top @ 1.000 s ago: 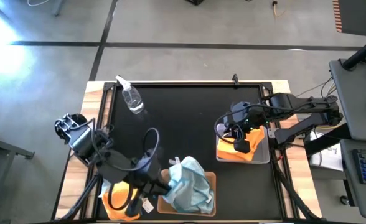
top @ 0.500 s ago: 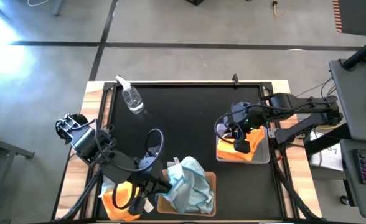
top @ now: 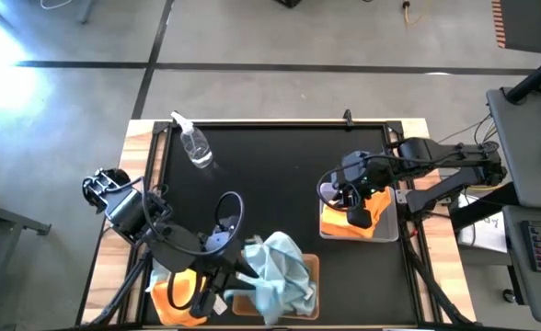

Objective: Sort microfiber towel by color & place in baskets
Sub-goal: Put the orange microfiber towel into the transparent bin

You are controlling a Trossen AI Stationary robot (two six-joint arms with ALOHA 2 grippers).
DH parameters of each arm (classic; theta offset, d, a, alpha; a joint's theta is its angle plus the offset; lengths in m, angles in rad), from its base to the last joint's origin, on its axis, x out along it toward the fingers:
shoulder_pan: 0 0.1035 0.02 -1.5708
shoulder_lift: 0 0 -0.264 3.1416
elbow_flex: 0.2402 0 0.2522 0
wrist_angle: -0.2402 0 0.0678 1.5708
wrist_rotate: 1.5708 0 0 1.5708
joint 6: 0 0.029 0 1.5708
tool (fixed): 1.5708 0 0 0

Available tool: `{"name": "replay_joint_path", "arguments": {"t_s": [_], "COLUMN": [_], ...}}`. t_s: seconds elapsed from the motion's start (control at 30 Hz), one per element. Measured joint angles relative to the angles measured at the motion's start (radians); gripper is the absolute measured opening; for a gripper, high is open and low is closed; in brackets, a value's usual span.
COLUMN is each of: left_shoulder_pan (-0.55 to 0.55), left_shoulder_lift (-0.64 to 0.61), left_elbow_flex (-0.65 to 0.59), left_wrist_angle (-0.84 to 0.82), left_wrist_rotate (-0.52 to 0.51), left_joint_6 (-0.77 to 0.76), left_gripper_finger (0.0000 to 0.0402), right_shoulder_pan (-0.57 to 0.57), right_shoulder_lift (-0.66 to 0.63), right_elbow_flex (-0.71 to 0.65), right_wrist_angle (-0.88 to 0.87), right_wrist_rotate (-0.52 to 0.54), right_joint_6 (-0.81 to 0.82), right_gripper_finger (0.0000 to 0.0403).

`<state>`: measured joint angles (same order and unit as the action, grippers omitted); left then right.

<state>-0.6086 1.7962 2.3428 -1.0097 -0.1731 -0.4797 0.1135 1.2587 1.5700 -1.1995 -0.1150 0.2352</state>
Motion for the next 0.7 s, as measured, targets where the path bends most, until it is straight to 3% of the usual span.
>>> {"name": "replay_joint_path", "arguments": {"t_s": [0.17, 0.4, 0.7], "left_shoulder_pan": [0.001, 0.002, 0.002], "left_shoulder_lift": [0.0, 0.0, 0.0], "left_elbow_flex": [0.0, 0.0, -0.002], "left_wrist_angle": [-0.027, -0.111, -0.291], "left_wrist_rotate": [-0.006, -0.082, -0.153], "left_joint_6": [0.031, 0.032, -0.09], "left_gripper_finger": [0.0111, 0.0115, 0.0115], "right_shoulder_pan": [0.0, 0.0, 0.0], "right_shoulder_lift": [0.0, 0.0, 0.0], "right_elbow_flex": [0.0, 0.0, 0.0], "right_wrist_angle": [0.0, -0.011, -0.034], "right_wrist_rotate": [0.0, -0.001, 0.0], "right_joint_6": [0.0, -0.001, -0.011], "right_gripper_finger": [0.0081, 0.0073, 0.0081]}}
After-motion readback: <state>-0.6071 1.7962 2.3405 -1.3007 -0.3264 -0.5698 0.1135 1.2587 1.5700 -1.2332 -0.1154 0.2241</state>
